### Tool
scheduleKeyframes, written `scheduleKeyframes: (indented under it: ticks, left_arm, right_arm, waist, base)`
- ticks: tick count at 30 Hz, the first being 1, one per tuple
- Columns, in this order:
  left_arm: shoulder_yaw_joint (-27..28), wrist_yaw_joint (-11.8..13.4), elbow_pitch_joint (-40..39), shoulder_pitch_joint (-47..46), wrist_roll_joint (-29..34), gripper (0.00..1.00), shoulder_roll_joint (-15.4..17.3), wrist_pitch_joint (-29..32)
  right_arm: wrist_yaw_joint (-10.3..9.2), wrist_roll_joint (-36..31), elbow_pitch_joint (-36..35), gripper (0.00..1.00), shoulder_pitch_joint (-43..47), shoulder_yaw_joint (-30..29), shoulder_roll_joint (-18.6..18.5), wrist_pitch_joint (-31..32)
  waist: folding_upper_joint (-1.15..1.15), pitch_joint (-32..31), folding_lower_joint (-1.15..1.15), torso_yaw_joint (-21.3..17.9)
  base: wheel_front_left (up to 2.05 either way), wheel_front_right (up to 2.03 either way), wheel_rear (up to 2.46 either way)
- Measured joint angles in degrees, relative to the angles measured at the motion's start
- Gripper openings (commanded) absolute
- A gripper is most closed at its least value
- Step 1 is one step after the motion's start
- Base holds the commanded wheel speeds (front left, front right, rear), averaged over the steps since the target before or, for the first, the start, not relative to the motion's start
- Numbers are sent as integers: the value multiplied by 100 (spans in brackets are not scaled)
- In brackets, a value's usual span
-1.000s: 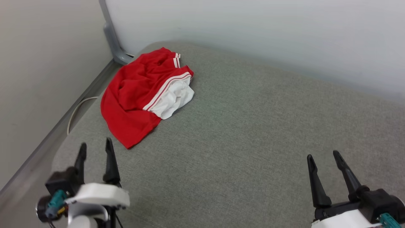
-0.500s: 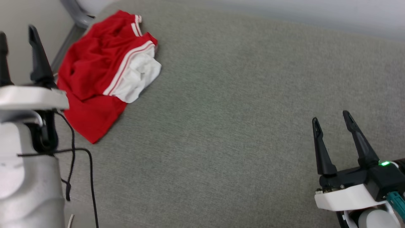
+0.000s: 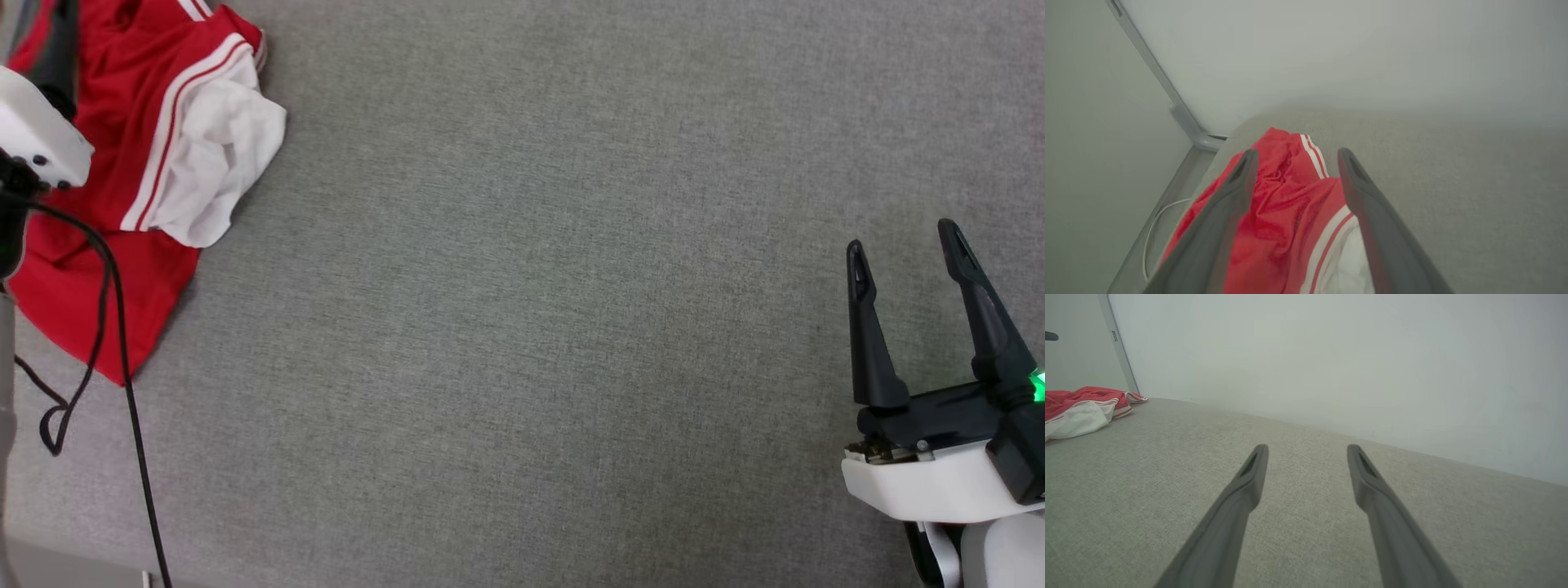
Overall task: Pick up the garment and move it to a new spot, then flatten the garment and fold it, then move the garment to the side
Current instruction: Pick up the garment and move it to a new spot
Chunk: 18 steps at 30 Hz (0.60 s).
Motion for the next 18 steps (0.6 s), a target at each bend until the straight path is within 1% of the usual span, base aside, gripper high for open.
scheduleKeyframes:
  ticks: [2,4,6,10,14,18]
  left_arm:
    - [-368,1,52,-25,-432,100,199,693]
    - [-723,1,22,-63,-734,100,430,1246]
    - [-1025,1,-26,-98,-969,100,636,1621]
    - [-1583,0,30,-111,-1433,100,881,2448]
    - [-1986,0,130,-116,-1795,100,1023,3027]
    - [-2349,1,232,-208,-1951,100,1104,3250]
  right_arm:
    - [0,0,-13,100,-25,1,-22,1]
    - [0,0,-38,100,-95,-11,-31,1]
    - [0,0,-46,100,-117,-43,-37,0]
    - [0,0,-53,100,-155,-46,-47,0]
    - [0,-1,-62,100,-207,-52,-48,1]
    - [0,-16,-76,100,-240,-66,-47,0]
  waist:
    - [0,83,0,-40]
    - [0,161,0,-76]
    - [0,234,0,-104]
    - [0,351,-1,-159]
    - [0,463,-1,-220]
    - [0,589,-1,-277]
  base:
    - [0,0,0]
    - [0,0,0]
    - [0,0,0]
    - [0,0,0]
    - [0,0,0]
    - [0,0,0]
